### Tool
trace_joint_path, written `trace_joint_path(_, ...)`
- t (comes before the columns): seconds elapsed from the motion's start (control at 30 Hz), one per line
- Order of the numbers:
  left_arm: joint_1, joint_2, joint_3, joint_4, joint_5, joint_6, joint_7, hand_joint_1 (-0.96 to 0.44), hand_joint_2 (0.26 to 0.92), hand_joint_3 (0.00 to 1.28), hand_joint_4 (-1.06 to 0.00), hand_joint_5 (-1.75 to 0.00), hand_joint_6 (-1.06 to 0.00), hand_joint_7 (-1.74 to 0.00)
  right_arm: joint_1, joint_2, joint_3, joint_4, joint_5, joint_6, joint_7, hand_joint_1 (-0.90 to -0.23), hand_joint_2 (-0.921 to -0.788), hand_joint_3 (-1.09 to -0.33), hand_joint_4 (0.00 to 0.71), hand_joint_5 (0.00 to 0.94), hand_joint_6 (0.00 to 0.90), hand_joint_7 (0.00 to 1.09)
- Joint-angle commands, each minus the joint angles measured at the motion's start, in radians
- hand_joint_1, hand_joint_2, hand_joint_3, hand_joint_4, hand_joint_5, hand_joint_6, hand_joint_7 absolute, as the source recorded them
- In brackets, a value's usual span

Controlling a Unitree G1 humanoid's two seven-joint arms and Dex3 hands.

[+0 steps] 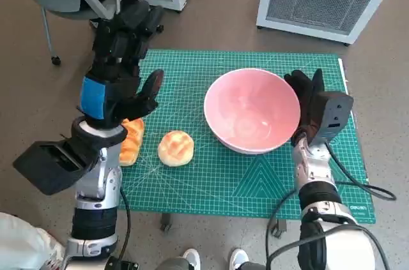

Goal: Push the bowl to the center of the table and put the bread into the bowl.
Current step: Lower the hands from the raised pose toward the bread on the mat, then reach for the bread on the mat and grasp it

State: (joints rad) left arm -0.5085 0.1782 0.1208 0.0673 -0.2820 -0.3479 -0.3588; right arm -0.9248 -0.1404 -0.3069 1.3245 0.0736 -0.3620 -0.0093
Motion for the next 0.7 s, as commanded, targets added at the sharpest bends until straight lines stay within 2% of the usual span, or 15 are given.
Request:
trace_joint_path(0.03,0.020,0.012,0.013,-0.018,-0.007,0.007,-0.001,-0.30,0.858,0.58,0.00,-0.45,0.00,-0.71,-0.019,-0.022,0.000,-0.012,-0.006,-0.033,-0.020,-0.517,-0.921,-0.832,0.271,0.007,0.101,0.47)
trace_joint_path(0.17,0.029,0.028,0.026,-0.029,-0.014,0.018,-0.005,-0.29,0.858,0.59,0.00,-0.45,0.00,-0.71,-0.041,-0.026,0.014,-0.049,-0.011,-0.108,-0.027,-0.496,-0.921,-0.832,0.266,0.004,0.097,0.48)
trace_joint_path(0.23,0.034,0.040,0.033,-0.036,-0.015,0.027,-0.005,-0.29,0.858,0.59,0.00,-0.45,0.00,-0.70,-0.049,-0.027,0.025,-0.080,-0.015,-0.170,-0.017,-0.502,-0.921,-0.829,0.262,0.003,0.090,0.49)
trace_joint_path(0.43,0.041,0.095,0.055,-0.059,0.008,0.078,0.001,-0.30,0.856,0.60,0.00,-0.48,0.00,-0.69,-0.044,-0.031,0.060,-0.202,-0.003,-0.394,0.091,-0.548,-0.921,-0.815,0.256,0.002,0.042,0.59)
trace_joint_path(0.57,0.065,0.179,0.062,-0.126,0.115,0.168,0.040,-0.31,0.858,0.58,0.00,-0.46,0.00,-0.70,-0.022,-0.018,0.078,-0.317,0.041,-0.514,0.190,-0.564,-0.921,-0.797,0.265,0.006,0.035,0.62)
trace_joint_path(0.7,0.099,0.284,0.056,-0.243,0.250,0.365,0.065,-0.30,0.896,0.47,-0.04,-0.36,0.00,-0.67,0.010,0.000,0.114,-0.464,0.077,-0.597,0.260,-0.578,-0.921,-0.778,0.273,0.010,0.041,0.63)
